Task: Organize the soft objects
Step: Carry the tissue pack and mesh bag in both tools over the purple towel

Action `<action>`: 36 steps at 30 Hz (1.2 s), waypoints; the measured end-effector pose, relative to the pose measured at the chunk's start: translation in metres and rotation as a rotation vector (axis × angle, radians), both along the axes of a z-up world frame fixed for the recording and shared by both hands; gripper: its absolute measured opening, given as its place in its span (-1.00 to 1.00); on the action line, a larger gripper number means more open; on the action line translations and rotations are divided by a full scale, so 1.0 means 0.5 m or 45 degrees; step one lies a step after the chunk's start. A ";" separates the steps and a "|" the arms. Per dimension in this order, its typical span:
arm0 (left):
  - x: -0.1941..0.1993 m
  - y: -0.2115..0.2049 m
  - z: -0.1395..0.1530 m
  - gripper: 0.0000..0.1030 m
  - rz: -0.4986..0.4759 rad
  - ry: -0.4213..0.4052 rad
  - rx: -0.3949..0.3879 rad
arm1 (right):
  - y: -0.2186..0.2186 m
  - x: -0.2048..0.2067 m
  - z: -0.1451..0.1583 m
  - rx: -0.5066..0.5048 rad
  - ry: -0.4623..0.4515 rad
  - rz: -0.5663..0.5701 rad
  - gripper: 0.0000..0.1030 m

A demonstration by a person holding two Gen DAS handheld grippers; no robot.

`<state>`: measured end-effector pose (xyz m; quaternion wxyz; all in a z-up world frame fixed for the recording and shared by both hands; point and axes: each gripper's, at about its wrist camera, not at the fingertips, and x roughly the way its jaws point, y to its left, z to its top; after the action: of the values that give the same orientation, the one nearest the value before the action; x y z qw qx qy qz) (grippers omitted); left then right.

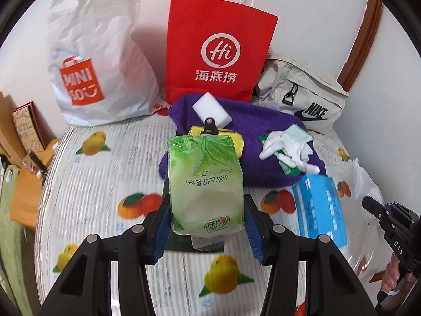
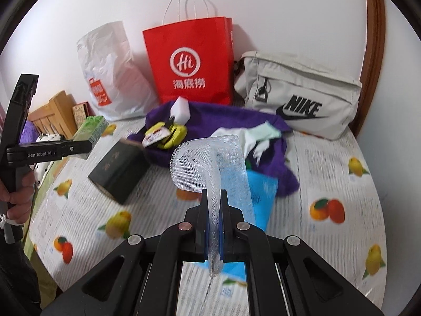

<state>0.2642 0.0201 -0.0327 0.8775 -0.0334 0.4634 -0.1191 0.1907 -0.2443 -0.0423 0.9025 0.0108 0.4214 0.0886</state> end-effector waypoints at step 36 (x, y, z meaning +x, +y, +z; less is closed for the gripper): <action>0.306 -0.188 -0.118 -0.05 -0.160 0.172 -0.020 | -0.045 0.325 -0.109 0.049 0.096 -0.051 -0.90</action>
<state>0.4170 -0.0737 -0.0916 0.8347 -0.0190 0.5217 -0.1751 0.3533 -0.2667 -0.0966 0.8872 0.0400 0.4530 0.0780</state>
